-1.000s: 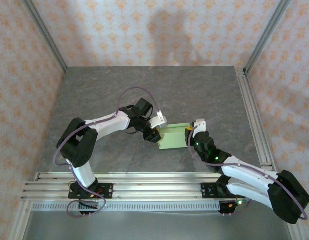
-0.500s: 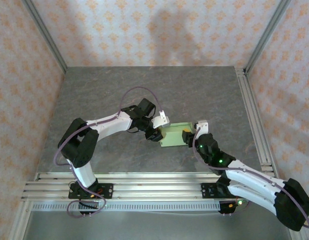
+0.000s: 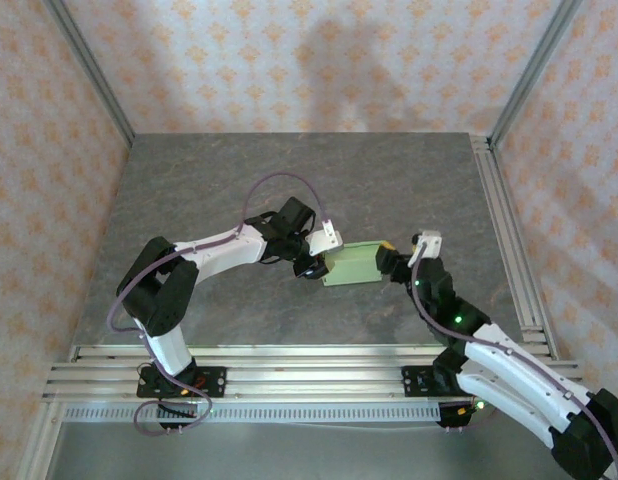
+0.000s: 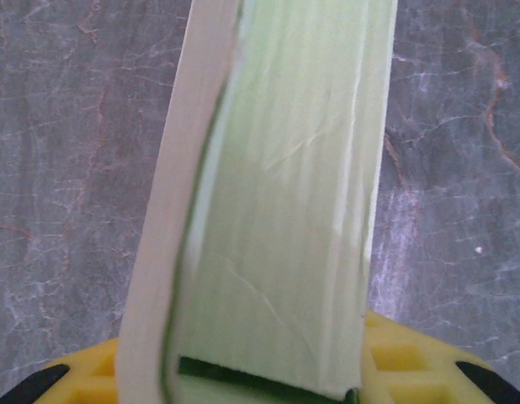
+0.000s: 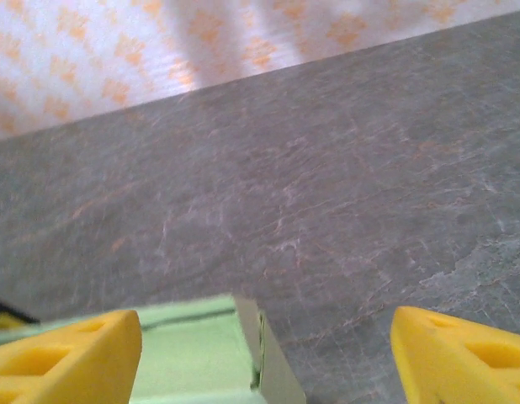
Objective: Fold the paper box
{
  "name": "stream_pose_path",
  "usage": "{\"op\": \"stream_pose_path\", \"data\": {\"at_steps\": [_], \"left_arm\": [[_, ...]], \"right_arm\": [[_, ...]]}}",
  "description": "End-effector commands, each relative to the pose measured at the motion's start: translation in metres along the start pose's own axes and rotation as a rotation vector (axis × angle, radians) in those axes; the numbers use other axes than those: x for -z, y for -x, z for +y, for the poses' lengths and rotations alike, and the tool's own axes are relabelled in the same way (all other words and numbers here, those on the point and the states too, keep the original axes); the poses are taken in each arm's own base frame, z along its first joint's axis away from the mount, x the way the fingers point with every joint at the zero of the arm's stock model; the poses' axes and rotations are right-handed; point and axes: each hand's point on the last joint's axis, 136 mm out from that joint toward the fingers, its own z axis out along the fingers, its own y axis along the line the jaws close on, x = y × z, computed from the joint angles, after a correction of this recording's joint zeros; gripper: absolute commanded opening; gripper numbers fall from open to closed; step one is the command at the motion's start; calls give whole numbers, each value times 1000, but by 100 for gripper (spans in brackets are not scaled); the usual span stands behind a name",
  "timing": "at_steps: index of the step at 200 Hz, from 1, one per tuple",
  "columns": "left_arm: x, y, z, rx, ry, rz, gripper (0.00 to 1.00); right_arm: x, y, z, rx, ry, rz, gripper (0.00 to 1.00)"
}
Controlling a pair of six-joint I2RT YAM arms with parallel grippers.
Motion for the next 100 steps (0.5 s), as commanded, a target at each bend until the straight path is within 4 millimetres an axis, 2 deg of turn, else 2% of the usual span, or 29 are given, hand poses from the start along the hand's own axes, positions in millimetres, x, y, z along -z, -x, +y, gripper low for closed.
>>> {"op": "stream_pose_path", "data": {"at_steps": [1,30,73,100], "left_arm": [[-2,-21,12,-33,89,95,40],[-3,-22,13,-54,119,105,40],[-6,-23,13,-81,133,105,40],[-9,-26,13,-78,131,114,40]], "right_arm": [[-2,8,-5,-163,-42,65,74],[-11,15,-5,-243,-75,180,72],[-32,6,9,-226,-90,379,71],[-46,-9,7,-277,-110,472,60]]}}
